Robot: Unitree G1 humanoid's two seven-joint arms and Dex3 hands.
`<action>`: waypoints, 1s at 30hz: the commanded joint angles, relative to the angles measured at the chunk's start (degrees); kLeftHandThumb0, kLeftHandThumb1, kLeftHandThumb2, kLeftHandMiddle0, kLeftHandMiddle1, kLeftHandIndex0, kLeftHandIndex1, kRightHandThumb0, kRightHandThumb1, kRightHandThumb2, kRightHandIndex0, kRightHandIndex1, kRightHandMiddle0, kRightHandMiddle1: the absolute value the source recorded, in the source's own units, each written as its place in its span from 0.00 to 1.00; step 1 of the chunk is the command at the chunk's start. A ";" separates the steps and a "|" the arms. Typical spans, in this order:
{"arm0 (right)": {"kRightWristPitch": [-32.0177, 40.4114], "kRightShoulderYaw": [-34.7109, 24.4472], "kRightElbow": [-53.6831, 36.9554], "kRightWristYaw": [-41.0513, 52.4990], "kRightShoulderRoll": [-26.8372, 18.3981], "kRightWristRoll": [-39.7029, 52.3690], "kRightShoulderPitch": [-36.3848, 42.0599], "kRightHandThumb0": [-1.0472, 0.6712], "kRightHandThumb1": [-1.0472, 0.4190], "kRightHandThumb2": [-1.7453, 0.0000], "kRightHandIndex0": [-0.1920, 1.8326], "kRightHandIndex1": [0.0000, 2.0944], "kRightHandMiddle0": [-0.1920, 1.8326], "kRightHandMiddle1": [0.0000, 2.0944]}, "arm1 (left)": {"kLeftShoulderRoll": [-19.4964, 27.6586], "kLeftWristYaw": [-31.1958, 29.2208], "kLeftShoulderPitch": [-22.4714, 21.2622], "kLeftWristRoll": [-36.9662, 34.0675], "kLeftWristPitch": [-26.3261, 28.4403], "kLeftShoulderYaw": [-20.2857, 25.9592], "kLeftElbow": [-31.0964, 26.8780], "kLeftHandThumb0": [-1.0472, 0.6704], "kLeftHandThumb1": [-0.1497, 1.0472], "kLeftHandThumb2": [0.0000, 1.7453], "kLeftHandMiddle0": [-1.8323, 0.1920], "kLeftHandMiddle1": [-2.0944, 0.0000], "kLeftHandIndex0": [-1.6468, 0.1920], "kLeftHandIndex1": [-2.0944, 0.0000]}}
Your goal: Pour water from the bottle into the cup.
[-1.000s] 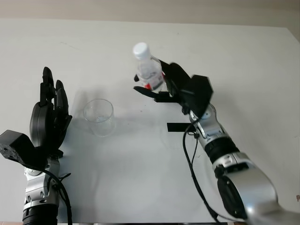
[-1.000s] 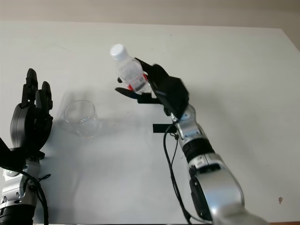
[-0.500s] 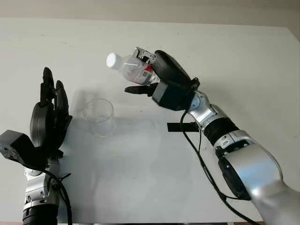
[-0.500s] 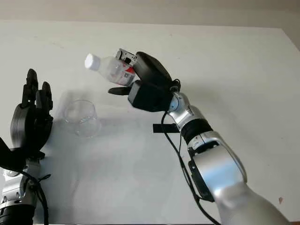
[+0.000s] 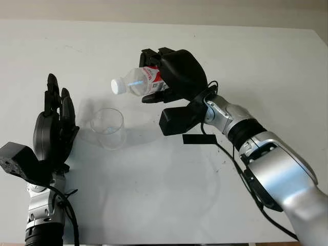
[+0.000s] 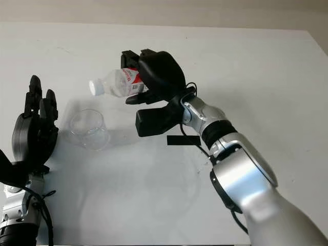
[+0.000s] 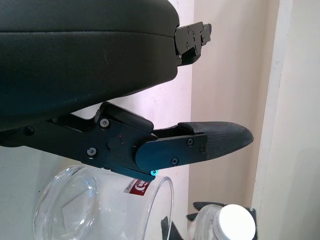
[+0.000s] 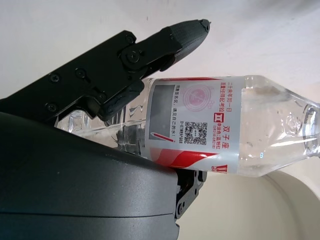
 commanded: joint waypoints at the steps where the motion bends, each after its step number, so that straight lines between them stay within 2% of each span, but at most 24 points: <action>1: -0.12 1.44 0.17 -2.92 -0.88 -1.51 -2.50 0.42 0.00 0.89 0.65 1.00 0.48 1.00 | -0.29 0.07 -0.14 0.06 -0.42 -0.13 0.33 0.18 1.00 0.31 1.00 0.99 1.00 1.00; 30: 6.87 15.97 2.13 -26.45 -1.36 -16.25 -10.47 0.34 0.00 0.87 0.71 1.00 0.52 1.00 | -1.31 0.99 -0.88 0.47 -1.40 -0.57 1.79 0.17 1.00 0.32 1.00 0.99 1.00 1.00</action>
